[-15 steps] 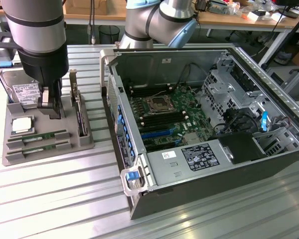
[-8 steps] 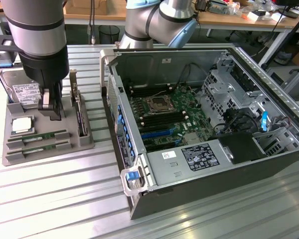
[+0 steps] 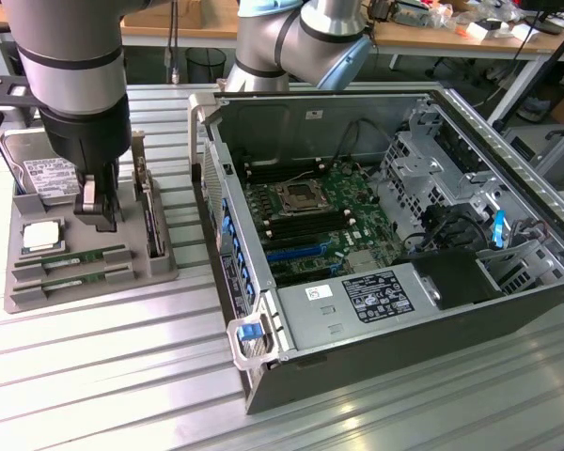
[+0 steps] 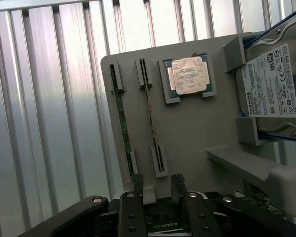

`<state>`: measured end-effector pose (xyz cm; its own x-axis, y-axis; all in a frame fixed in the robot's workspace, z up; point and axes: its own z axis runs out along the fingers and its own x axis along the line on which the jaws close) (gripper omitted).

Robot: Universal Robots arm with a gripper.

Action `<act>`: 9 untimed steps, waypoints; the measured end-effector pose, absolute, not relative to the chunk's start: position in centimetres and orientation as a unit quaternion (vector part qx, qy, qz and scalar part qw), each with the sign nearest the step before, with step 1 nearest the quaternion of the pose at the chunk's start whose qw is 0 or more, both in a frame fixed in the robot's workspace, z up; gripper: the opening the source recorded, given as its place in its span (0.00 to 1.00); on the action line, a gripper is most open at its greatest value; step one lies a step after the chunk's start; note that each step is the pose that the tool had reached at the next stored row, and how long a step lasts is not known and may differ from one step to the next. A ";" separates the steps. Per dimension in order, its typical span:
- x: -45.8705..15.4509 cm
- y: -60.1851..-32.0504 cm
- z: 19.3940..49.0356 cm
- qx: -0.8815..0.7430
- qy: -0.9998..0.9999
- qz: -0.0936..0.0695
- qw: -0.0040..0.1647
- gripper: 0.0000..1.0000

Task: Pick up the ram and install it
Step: 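Pick up the ram and move it above insertion slot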

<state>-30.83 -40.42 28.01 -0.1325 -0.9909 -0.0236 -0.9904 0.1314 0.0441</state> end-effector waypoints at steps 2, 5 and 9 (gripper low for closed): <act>-30.8 -40.4 27.8 0.659 -0.752 -0.024 0.006 0.36; -30.8 -40.4 27.5 0.659 -0.752 -0.024 0.006 0.36; -30.8 -40.4 27.0 0.659 -0.752 -0.024 0.006 0.36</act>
